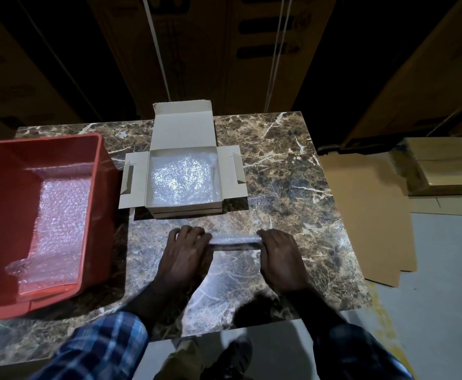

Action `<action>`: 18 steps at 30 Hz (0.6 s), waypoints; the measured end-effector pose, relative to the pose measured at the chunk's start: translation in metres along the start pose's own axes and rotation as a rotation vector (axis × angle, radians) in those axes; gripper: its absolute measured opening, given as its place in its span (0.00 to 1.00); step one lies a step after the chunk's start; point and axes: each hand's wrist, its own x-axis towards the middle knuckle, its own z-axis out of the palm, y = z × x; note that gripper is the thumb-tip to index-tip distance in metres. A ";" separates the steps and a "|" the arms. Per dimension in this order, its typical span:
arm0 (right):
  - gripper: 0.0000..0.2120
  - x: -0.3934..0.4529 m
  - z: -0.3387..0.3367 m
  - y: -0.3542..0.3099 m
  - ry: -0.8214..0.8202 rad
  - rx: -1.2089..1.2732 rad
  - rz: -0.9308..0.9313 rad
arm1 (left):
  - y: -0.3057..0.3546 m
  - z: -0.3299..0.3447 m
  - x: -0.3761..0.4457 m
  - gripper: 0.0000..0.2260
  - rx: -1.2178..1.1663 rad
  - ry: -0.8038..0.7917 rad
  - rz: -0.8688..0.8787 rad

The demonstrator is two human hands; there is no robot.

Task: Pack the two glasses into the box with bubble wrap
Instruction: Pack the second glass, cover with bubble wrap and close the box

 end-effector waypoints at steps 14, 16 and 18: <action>0.16 0.198 -0.016 -0.077 0.308 0.105 -0.034 | -0.132 -0.095 0.114 0.10 -0.147 0.404 -0.111; 0.16 0.216 -0.004 -0.077 0.276 0.073 -0.023 | -0.143 -0.091 0.123 0.11 -0.153 0.390 -0.117; 0.16 0.229 0.006 -0.078 0.243 0.014 -0.021 | -0.157 -0.081 0.133 0.11 -0.154 0.388 -0.098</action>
